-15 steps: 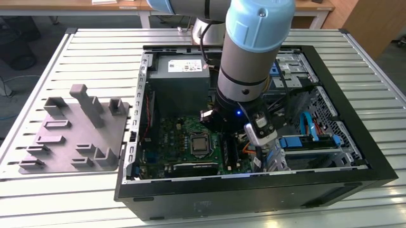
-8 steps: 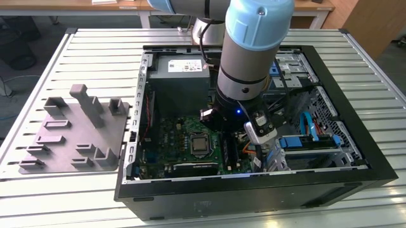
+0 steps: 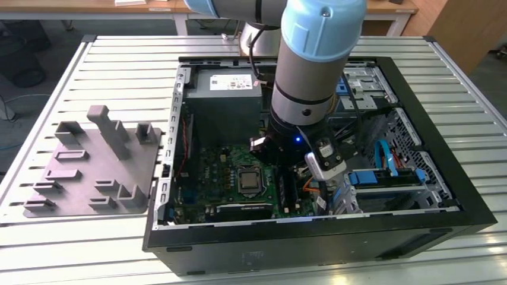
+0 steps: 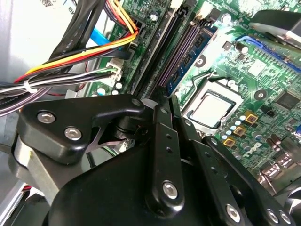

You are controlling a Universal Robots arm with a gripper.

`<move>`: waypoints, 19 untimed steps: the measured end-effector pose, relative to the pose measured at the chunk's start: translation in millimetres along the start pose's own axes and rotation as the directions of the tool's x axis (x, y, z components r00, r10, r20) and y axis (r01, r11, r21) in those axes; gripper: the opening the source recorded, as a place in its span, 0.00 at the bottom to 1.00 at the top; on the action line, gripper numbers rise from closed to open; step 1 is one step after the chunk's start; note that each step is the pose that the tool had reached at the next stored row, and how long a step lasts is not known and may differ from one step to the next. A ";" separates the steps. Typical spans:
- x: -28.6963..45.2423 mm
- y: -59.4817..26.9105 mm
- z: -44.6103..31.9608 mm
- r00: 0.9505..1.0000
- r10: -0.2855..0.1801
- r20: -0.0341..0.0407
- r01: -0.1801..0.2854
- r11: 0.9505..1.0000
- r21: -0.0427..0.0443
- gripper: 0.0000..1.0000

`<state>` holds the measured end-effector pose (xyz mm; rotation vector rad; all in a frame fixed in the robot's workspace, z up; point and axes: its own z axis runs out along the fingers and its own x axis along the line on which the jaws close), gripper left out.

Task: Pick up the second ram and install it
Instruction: 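Insert the second ram into the second slot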

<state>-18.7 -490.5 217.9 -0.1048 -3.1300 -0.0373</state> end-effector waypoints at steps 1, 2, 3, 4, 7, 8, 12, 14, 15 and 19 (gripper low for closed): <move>0.0 0.0 0.0 1.000 0.000 0.000 0.000 1.000 0.000 0.14; 0.0 0.0 0.0 1.000 0.000 0.000 0.000 1.000 0.000 0.14; 0.0 0.1 0.1 1.000 0.000 0.000 0.000 1.000 0.000 0.14; 0.0 0.1 0.1 1.000 0.000 0.000 0.000 1.000 0.000 0.14; 0.0 0.3 0.7 1.000 0.000 0.000 0.000 1.000 0.000 0.14; 0.0 0.4 1.1 1.000 0.000 0.000 0.000 1.000 0.000 0.14; 0.1 1.1 2.6 1.000 0.000 0.000 0.000 1.000 0.000 0.14; 0.1 1.6 2.7 1.000 0.000 0.000 0.000 1.000 0.000 0.14; 0.2 1.9 2.7 1.000 0.000 0.000 0.000 1.000 0.000 0.14; 0.3 2.8 2.7 1.000 -0.002 0.000 0.002 1.000 0.000 0.14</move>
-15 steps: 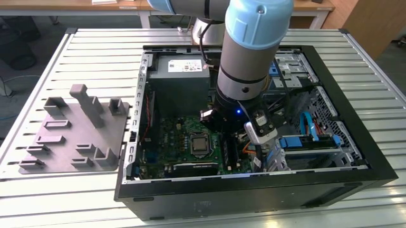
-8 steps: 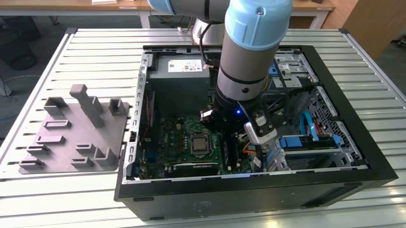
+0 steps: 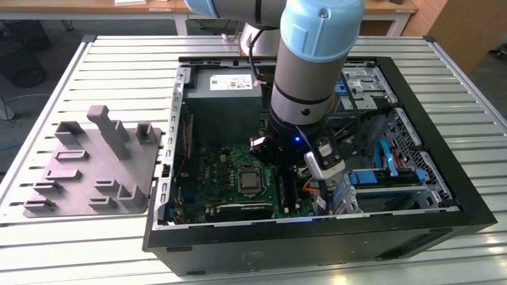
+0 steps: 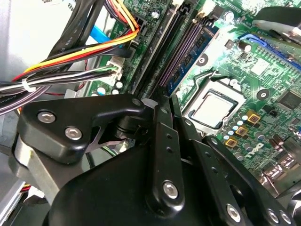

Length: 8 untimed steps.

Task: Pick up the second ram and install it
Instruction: 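Insert the second ram into the second slot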

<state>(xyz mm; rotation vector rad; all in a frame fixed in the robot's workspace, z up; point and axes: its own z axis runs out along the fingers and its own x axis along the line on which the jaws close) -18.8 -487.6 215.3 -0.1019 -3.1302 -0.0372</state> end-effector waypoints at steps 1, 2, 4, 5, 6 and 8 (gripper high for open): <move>0.0 0.1 0.0 1.000 0.000 0.000 0.000 1.000 0.000 0.14; 0.0 0.3 0.0 1.000 -0.001 0.000 0.001 1.000 0.000 0.14; 0.1 0.7 0.0 1.000 -0.001 0.000 0.001 1.000 0.000 0.14; 0.1 0.9 0.0 1.000 -0.001 0.000 0.001 1.000 0.000 0.14; 0.1 1.2 0.0 1.000 -0.001 0.000 0.001 1.000 0.000 0.14; 0.1 1.7 0.0 1.000 -0.001 0.000 0.001 1.000 0.000 0.14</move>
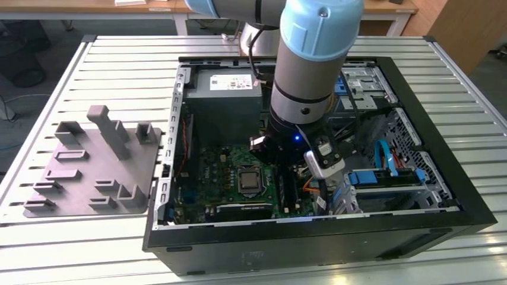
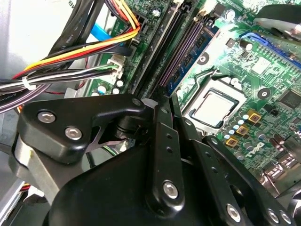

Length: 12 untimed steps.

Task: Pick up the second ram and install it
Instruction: 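Insert the second ram into the second slot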

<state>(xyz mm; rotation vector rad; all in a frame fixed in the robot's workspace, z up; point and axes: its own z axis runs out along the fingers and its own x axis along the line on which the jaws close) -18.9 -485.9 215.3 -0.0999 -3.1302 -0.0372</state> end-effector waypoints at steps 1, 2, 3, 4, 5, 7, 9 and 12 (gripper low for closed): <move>0.0 0.3 0.0 1.000 0.000 0.000 0.000 1.000 0.000 0.14; 0.0 0.6 0.0 1.000 0.000 0.000 0.000 1.000 0.000 0.14; 0.1 0.8 0.0 1.000 0.000 0.000 0.000 1.000 0.000 0.14; 0.1 0.8 0.0 1.000 0.000 0.000 0.000 1.000 0.000 0.14; 0.1 0.8 0.0 1.000 0.000 0.000 0.000 1.000 0.000 0.14; 0.1 0.9 0.0 1.000 0.000 0.000 0.000 1.000 0.000 0.14; 0.1 0.9 0.0 1.000 0.000 0.000 0.000 1.000 0.000 0.14; 0.1 0.9 0.0 1.000 0.000 0.000 0.000 1.000 0.000 0.14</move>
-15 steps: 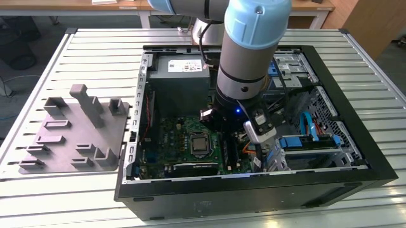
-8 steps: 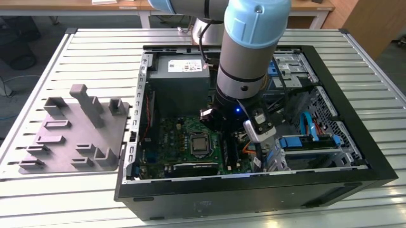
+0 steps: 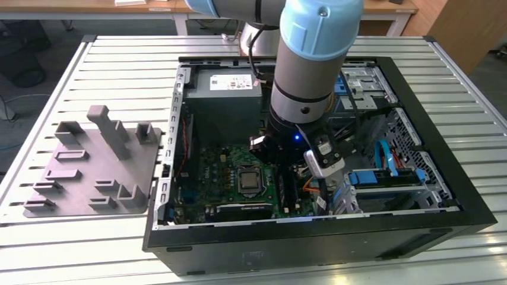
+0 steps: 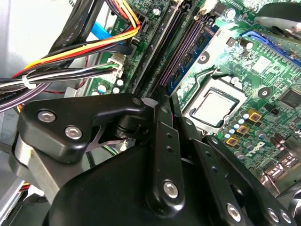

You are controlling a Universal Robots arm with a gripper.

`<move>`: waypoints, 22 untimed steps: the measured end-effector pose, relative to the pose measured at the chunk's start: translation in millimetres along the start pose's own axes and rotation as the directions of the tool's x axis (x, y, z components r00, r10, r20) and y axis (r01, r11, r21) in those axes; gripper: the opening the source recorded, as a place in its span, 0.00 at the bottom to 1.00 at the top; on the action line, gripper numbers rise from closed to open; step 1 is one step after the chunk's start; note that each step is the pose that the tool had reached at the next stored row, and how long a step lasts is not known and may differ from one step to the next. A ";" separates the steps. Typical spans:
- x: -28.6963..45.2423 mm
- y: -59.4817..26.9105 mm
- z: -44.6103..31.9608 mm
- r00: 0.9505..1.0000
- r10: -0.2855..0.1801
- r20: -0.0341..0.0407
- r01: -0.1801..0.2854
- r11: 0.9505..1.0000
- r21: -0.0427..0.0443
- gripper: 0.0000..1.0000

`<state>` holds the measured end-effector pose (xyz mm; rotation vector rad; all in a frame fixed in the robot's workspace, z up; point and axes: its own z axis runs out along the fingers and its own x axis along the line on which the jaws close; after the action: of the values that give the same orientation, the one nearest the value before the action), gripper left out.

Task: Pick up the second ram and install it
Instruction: 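Insert the second ram into the second slot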

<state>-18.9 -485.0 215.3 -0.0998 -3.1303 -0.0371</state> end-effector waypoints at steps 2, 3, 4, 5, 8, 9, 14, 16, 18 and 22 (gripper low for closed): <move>-0.1 0.0 -0.2 1.000 0.000 0.000 0.000 1.000 0.000 0.14; -0.3 0.1 -0.5 1.000 -0.001 0.000 0.001 1.000 0.000 0.14; -0.6 0.1 -0.8 1.000 -0.002 0.000 0.002 1.000 0.000 0.14; -0.9 0.0 -1.0 1.000 -0.002 0.000 0.002 1.000 0.000 0.14; -2.3 0.1 -1.1 1.000 -0.007 0.000 0.007 1.000 0.000 0.14; -2.9 0.1 -1.2 1.000 -0.010 -0.001 0.010 1.000 0.000 0.14; -4.2 0.2 -1.1 1.000 -0.019 -0.001 0.019 1.000 0.000 0.14; -4.8 0.3 -0.9 1.000 -0.022 -0.002 0.022 1.000 0.000 0.14; -5.3 0.3 -0.7 1.000 -0.027 -0.002 0.027 1.000 0.000 0.14; -5.5 0.3 0.3 1.000 -0.031 -0.002 0.031 1.000 0.000 0.14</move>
<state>-13.4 -485.1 215.0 -0.0513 -3.1297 -0.0372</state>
